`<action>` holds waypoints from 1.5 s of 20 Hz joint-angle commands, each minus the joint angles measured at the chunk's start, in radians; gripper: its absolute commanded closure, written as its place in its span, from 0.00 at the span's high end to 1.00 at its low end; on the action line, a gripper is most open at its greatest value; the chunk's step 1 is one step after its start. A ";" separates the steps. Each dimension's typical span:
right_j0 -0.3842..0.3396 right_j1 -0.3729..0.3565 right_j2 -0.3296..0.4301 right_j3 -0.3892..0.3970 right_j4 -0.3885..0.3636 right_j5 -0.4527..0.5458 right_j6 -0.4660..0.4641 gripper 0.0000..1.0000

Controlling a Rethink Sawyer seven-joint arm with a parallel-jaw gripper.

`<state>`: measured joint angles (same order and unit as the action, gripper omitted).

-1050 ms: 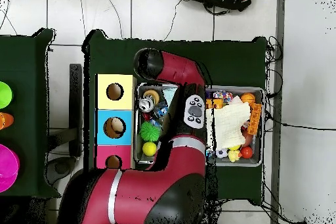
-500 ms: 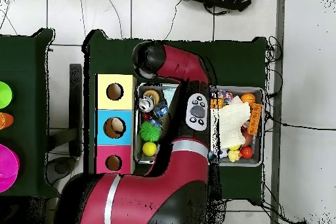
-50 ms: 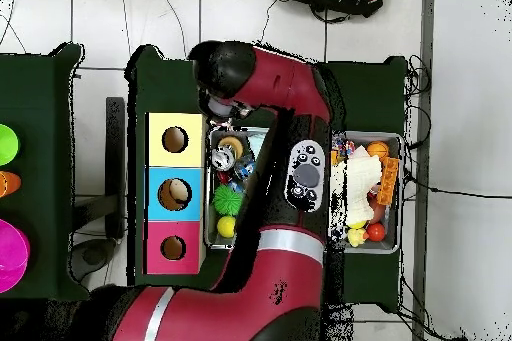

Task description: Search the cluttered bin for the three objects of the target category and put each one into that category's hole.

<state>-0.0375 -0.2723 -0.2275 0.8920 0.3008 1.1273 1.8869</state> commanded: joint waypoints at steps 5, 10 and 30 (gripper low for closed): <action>0.048 -0.222 -0.029 0.217 0.046 0.063 0.315 0.00; 0.090 -0.284 -0.059 0.309 0.065 0.018 0.350 0.00; 0.142 -0.327 -0.033 0.536 0.122 -0.258 0.340 0.00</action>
<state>0.1224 -0.6162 -0.3060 1.2054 0.4099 0.9531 2.0030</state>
